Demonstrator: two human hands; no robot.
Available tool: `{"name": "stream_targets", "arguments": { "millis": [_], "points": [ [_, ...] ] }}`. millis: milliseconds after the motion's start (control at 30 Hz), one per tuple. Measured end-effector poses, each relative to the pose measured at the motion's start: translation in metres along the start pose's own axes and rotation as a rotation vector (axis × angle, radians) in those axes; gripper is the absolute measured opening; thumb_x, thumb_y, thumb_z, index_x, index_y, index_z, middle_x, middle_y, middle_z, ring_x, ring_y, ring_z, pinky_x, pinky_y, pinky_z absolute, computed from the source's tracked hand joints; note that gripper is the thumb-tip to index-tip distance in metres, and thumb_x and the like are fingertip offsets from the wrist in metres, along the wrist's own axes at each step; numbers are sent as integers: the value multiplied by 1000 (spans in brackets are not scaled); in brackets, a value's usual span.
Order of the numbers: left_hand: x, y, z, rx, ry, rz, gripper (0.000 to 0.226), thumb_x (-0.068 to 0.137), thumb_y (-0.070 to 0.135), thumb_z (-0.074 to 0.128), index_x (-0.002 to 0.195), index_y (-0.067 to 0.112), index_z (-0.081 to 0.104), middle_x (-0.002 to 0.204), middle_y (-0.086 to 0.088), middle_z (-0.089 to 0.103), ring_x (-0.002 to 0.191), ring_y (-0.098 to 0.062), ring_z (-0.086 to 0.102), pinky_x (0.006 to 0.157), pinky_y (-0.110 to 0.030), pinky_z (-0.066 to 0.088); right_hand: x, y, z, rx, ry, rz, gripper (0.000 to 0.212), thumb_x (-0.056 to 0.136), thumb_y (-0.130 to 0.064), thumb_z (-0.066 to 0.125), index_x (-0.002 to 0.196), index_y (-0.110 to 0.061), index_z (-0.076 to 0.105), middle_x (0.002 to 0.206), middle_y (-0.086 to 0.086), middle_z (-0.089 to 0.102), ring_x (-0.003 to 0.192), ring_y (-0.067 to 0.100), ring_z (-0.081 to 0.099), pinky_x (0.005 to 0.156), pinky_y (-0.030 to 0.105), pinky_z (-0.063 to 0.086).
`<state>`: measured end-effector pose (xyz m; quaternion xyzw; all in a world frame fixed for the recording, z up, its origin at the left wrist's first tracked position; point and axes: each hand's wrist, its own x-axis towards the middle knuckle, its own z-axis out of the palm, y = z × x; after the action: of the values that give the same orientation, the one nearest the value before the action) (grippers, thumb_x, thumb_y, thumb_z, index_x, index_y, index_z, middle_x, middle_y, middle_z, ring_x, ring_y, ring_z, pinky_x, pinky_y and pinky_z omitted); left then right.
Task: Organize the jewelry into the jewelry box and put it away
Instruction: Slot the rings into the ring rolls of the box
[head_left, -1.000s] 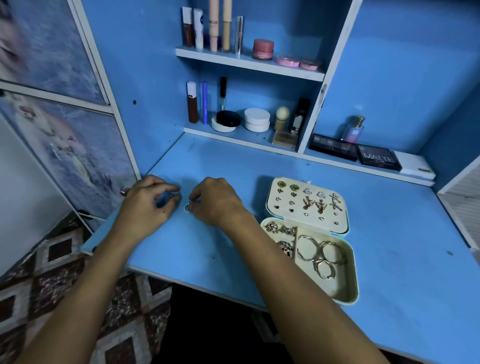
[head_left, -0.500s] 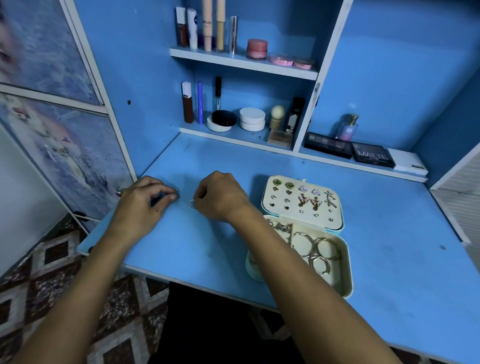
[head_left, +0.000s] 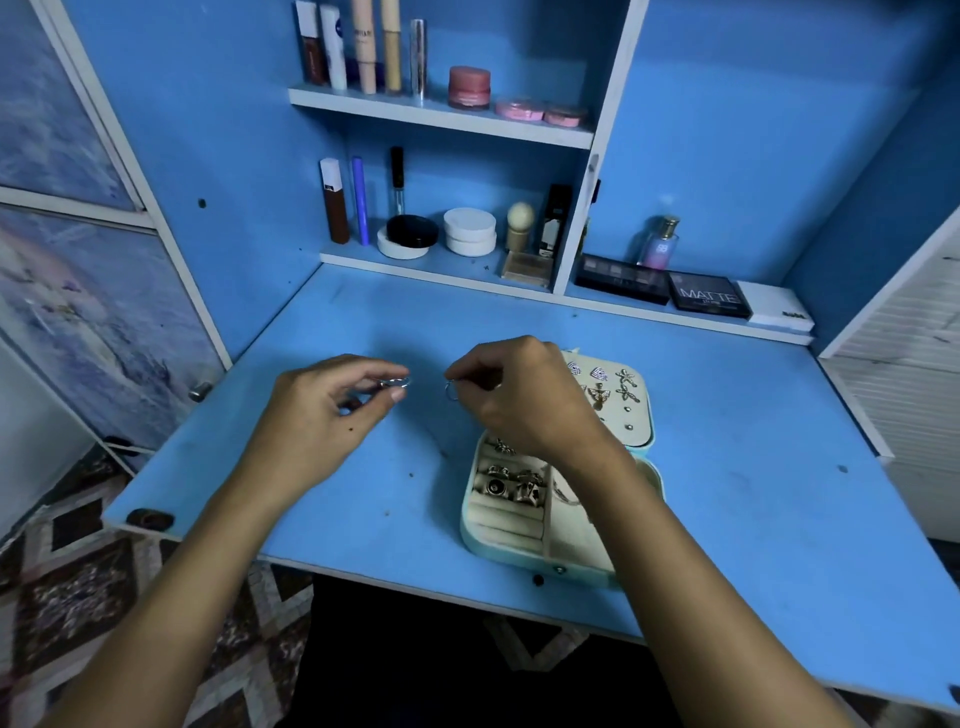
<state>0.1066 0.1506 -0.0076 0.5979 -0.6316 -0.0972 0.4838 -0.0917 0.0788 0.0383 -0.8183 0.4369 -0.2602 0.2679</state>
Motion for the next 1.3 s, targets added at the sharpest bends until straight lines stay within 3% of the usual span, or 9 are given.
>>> {"name": "stream_targets", "arguments": {
  "millis": [100,233,333,433,533,633,800,933,1300],
  "points": [
    [-4,20,4,-38,-51,50,12,84,16,76,95,18,79,97,10,74,89,-9,71,75,-31,57,-15,8,-12,29,77,-11,12,85,-15,72,92,-21,81,85,-9,76,79,3,67,78,12,49],
    [-12,35,10,-140,-148,10,20,78,18,78,98,22,79,104,8,71,94,-13,70,75,-29,58,-37,18,-22,67,117,7,11,86,-15,74,93,-20,81,84,-12,75,84,-4,64,73,0,41],
    [-19,42,16,-141,-178,38,24,81,11,79,101,23,78,103,11,70,91,-11,70,77,-26,58,-54,25,-23,109,138,-16,11,86,-13,75,93,-20,80,82,-17,70,83,-2,66,73,6,48],
    [-27,49,19,-136,-201,104,22,84,21,74,106,24,76,100,12,68,86,-12,70,78,-24,56,-71,31,-20,97,148,-74,11,85,-14,76,90,-24,79,84,-16,69,81,4,66,73,17,52],
    [-33,56,22,-94,-221,178,24,86,29,71,108,23,76,96,12,68,81,-13,68,75,-23,52,-85,36,-19,120,173,-94,12,84,-18,77,88,-29,78,86,-17,70,81,5,66,69,21,51],
    [-38,59,24,-88,-250,210,26,88,35,68,109,21,77,94,14,68,80,-10,68,73,-22,51,-96,39,-17,152,161,-103,12,84,-17,76,90,-28,79,86,-15,71,78,7,66,66,14,45],
    [-46,61,25,-28,-287,198,23,84,32,72,105,25,75,88,24,65,78,4,61,70,-8,42,-109,41,-14,160,161,-149,11,81,-13,78,86,-23,78,80,-14,69,67,3,63,61,9,43],
    [-49,61,25,-8,-349,205,20,87,39,65,98,24,74,88,20,67,80,2,62,69,-5,39,-115,44,-14,172,125,-168,9,80,-12,78,81,-20,77,78,-14,69,66,2,61,61,7,39],
    [-48,58,30,5,-393,300,22,88,37,66,100,24,79,92,17,70,84,-5,62,73,-20,50,-115,45,-12,122,85,-184,7,77,-15,78,78,-22,77,75,-13,69,65,-2,59,64,6,39]
  ]
}}
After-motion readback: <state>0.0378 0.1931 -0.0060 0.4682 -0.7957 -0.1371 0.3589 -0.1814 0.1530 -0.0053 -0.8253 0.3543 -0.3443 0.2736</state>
